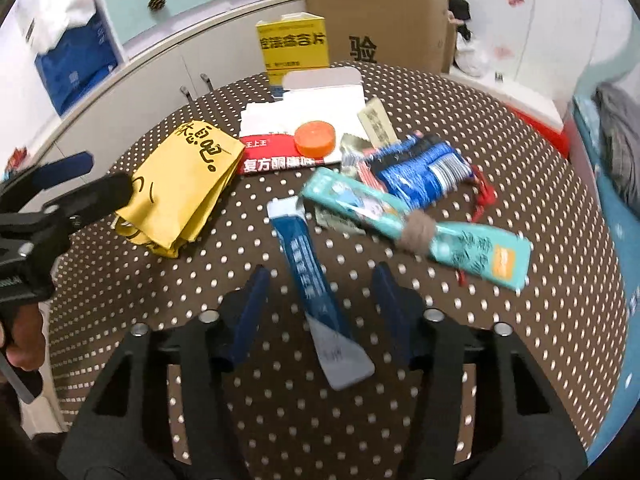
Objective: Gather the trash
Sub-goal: 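Grasp the blue toothpaste tube with the right gripper while the left grasps the yellow packet, then carry the tube and yellow packet to the wastebasket and release both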
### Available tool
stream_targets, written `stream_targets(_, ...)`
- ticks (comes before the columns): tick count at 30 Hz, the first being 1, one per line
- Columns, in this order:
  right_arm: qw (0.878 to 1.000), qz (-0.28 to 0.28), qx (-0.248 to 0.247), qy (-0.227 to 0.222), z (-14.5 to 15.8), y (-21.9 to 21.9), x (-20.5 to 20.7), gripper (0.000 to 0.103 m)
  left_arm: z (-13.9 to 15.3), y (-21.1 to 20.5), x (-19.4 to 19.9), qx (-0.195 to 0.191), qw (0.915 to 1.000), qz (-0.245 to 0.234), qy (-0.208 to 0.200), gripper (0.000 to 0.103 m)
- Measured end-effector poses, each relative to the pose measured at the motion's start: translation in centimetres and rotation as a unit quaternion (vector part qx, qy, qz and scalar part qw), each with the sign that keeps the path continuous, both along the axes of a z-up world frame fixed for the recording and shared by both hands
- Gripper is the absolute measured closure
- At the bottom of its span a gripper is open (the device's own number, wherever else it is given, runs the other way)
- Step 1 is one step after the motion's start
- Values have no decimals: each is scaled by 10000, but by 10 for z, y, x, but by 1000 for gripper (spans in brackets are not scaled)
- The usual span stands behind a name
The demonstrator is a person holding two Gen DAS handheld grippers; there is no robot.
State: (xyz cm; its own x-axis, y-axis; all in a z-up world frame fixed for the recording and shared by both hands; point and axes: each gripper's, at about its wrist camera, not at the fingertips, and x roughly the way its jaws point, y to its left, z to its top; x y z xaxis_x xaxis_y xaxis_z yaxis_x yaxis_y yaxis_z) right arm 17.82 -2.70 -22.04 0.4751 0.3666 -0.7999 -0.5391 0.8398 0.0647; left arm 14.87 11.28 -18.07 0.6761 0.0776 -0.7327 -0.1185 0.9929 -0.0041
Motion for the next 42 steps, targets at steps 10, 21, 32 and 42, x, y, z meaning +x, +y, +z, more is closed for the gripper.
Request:
stream_targets(10,9985,-75,487,219,3,-25,-25,90,-34,-7,28,-356,9970,-395,556,56)
stream_targets(21,9924,-694,1018,77,23,-105,-63,90,-19,-31,-28,-253,9966,-700,363,59)
stream_targets(32,9769,-1496,1398,-611,76,-193,-75,90,28,-100,-38,-264,9898,-1398,-66,59)
stream_targets(42,9395,-2961,1516,-825,86,-334,-87,90,55,-201,-28,-218,9703,-2380,-375,59)
